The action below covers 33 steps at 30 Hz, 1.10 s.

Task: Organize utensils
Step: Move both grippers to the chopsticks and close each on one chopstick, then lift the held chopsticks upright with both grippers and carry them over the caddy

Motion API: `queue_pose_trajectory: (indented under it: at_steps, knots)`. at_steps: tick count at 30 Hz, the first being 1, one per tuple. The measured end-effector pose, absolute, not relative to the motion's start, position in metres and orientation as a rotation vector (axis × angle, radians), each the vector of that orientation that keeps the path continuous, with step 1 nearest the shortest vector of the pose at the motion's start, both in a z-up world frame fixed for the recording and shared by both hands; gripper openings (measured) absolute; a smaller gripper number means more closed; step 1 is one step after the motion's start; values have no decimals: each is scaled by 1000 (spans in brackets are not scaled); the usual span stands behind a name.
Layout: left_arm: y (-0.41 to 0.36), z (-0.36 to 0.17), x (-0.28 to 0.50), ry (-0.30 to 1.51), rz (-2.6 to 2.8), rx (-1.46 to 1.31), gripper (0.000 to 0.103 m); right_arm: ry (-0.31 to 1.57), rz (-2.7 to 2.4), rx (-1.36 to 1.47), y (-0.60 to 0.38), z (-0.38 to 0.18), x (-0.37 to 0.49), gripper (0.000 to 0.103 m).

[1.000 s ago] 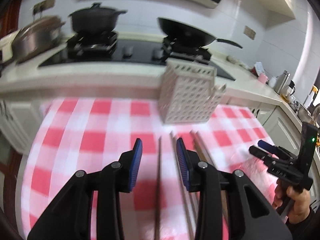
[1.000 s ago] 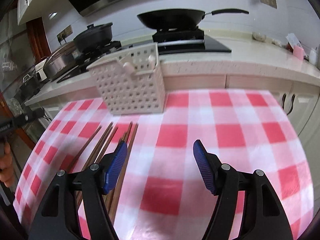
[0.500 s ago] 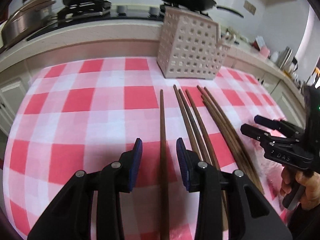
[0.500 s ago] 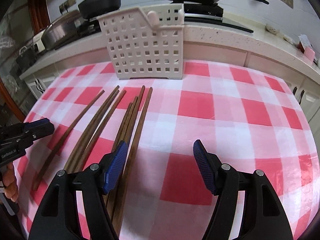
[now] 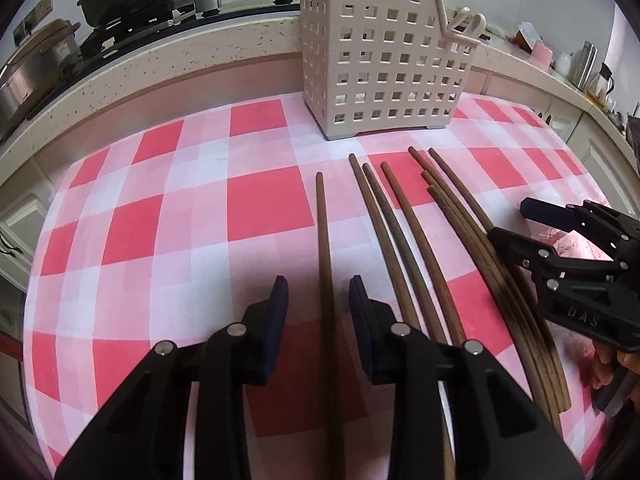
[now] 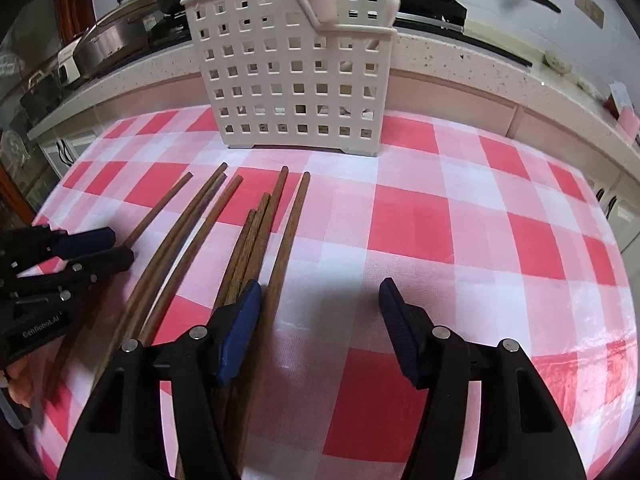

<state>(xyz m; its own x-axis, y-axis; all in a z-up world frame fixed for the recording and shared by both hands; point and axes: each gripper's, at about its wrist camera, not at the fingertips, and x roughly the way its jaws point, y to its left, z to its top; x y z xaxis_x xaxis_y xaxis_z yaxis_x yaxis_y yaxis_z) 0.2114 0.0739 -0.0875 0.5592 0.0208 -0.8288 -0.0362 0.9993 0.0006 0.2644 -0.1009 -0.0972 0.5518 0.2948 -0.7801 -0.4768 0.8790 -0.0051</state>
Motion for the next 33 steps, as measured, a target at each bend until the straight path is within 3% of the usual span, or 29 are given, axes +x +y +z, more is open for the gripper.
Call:
queue_pose_trajectory:
  at_steps: [6,8,13,33]
  knots:
    - [73,-87,219,991,35,13,19,872,497,-251,-91,-96,268,38]
    - [73,-87,221,994,36,15,7,869,510,-254,-88,-95,268,32]
    - [77,-87,222,999,34,-8,7,860,551,-266,-81,-95,266,11]
    - [77,-8,184,816,6,-63,6,763,585,-178,-122,-30,242,8]
